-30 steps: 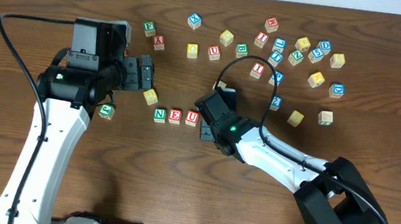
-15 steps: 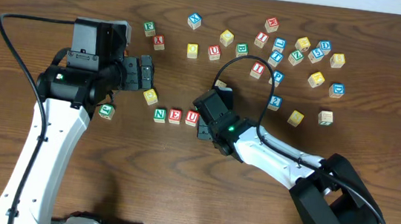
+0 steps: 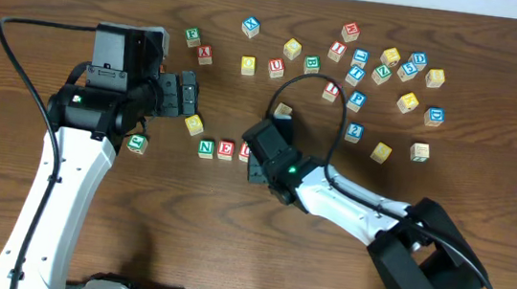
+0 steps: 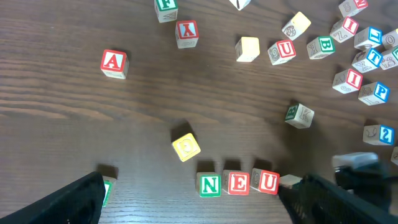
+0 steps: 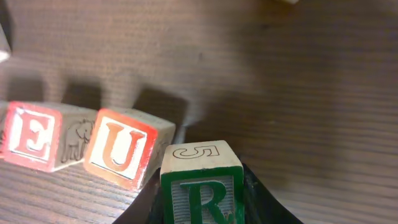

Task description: Spell out NEURIPS

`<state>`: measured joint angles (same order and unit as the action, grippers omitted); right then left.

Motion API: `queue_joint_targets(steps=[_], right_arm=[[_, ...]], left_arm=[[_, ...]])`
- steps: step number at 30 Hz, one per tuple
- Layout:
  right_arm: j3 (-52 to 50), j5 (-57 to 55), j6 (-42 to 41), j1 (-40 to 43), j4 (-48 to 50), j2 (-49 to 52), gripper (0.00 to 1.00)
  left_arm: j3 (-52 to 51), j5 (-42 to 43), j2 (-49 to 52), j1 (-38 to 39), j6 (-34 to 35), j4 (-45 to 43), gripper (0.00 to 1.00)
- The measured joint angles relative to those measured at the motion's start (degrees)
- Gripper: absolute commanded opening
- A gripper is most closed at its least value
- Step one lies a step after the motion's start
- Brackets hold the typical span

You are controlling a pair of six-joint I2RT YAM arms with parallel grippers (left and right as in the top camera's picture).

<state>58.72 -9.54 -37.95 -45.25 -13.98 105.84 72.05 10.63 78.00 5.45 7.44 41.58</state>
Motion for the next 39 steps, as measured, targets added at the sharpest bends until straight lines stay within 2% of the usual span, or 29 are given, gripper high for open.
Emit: queue_joint_targets(steps=[39], right_arm=[[0.0, -1.4, 2.3, 0.7, 2.3, 1.0, 0.20]], left_arm=[[0.0, 0.0, 0.0, 0.0, 0.0, 0.0, 0.98]])
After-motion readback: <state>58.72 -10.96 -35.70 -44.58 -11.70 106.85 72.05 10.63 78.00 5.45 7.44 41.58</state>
